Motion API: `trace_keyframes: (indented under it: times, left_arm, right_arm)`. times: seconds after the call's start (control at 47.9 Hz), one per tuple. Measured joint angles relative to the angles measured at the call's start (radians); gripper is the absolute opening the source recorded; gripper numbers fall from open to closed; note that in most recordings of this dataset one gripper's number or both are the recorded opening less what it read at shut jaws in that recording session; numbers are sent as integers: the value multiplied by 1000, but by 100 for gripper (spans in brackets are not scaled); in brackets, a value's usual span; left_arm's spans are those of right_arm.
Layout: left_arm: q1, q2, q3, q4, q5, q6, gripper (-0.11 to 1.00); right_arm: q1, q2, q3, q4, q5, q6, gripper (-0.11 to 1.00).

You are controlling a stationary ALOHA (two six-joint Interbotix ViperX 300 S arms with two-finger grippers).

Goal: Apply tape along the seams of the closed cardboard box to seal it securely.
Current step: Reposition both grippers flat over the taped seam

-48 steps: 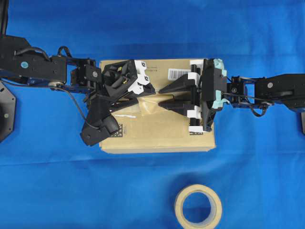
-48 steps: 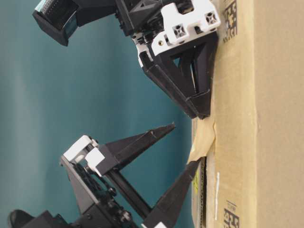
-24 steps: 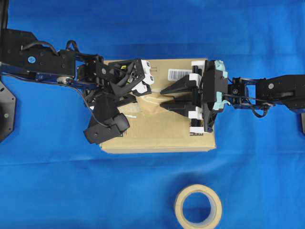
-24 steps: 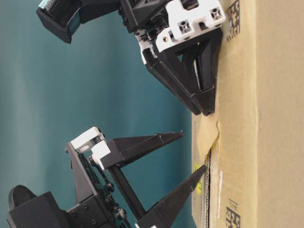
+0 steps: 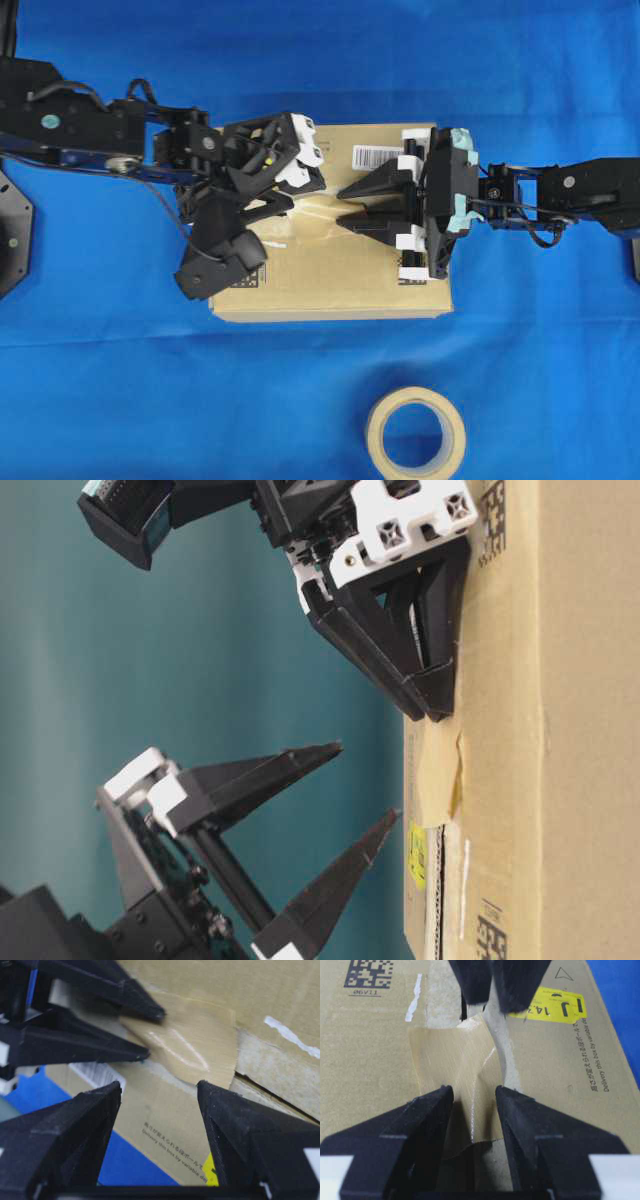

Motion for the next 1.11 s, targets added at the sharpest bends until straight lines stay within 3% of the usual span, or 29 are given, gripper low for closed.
trace_keyframes:
  times: [0.376,0.606,0.689,0.773,0.919,1.002,1.107]
  left_arm:
    - [-9,-89,126,-3,-245,-115,59]
    - [-12,-123,172,-11,-324,-268,58]
    - [-15,-130,184,-15,-356,-370,57]
    - [-18,-130,193,-17,-388,-515,49]
    - [-29,-127,210,-17,-436,-781,16]
    - [-32,-120,221,-17,-479,-902,1]
    - [-41,-104,241,-17,-551,-1012,0]
  right_arm:
    - [-2,-106,0,9,17,2,57]
    - [-34,-196,0,9,40,0,60]
    - [-44,-196,0,9,40,-2,54]
    - [-49,-196,0,9,40,-5,36]
    - [-54,-189,-6,8,40,-6,0]
    - [-54,-183,-9,5,40,-6,-2]
    - [-54,-166,-20,3,38,-6,-2]
